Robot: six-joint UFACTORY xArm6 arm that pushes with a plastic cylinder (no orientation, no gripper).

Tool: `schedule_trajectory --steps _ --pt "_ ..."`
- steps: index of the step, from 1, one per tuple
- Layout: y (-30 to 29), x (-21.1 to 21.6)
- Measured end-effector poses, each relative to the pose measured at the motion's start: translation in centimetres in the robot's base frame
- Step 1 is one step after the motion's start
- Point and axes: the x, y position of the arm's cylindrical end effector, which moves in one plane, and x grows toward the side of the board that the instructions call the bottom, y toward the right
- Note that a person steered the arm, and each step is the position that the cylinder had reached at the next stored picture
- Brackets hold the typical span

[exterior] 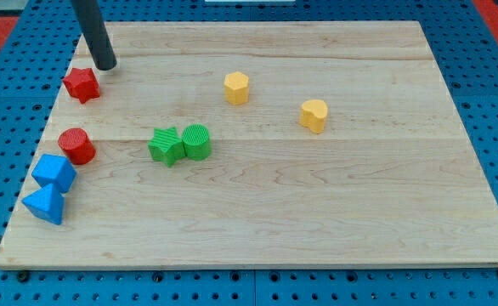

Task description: Push the red star above the red circle

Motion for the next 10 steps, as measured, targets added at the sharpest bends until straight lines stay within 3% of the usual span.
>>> schedule_trajectory --steps 4,5,6,8,10 --pt "-0.7 6.8" --pt "0.8 3.3" --pt "-5.4 2.1" --pt "-5.1 7.2" --pt "-2.6 7.4"
